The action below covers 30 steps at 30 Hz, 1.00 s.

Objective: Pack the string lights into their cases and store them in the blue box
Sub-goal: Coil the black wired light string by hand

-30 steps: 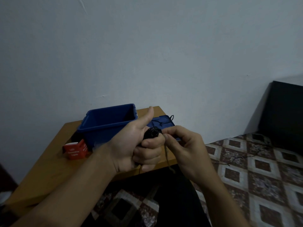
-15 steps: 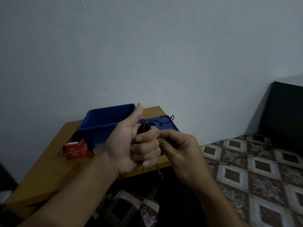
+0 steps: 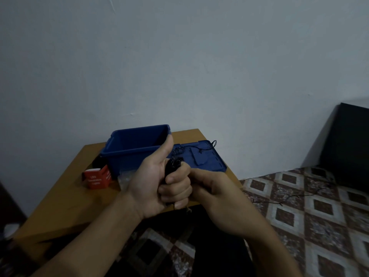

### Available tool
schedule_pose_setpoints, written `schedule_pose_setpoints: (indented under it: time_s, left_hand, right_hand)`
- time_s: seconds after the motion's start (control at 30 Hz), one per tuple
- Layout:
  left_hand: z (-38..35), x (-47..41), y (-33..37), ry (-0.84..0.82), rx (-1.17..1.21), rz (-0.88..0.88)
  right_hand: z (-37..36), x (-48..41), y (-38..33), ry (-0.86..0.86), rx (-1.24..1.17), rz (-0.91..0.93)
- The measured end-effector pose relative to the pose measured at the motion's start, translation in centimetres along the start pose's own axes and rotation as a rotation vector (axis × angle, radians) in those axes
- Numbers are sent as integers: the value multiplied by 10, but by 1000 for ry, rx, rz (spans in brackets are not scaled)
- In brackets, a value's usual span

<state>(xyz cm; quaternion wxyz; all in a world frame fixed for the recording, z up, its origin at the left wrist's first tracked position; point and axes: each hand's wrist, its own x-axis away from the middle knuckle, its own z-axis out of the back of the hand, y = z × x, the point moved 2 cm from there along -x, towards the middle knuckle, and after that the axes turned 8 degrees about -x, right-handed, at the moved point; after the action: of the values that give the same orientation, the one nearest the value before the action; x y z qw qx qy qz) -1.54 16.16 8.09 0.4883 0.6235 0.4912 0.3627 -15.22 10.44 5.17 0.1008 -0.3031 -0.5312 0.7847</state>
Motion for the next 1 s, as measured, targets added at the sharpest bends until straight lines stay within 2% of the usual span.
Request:
schedule_pose_setpoints:
  time_s: [0.23, 0.37, 0.7, 0.83, 1.0]
  left_hand:
    - [5, 6, -10, -85, 1, 25]
    - [5, 6, -14, -67, -43, 29]
    - [22, 32, -21, -13, -38, 45]
    - [43, 54, -25, 75, -25, 38]
    - [82, 86, -18, 271, 3, -39]
  right_hand:
    - [-7, -3, 3, 41, 26, 9]
    - [-11, -3, 5, 86, -29, 11]
    - [-37, -9, 15, 46, -126, -21]
    - [-65, -24, 27, 12, -215, -56]
    - [-108, -62, 37, -102, -325, -106]
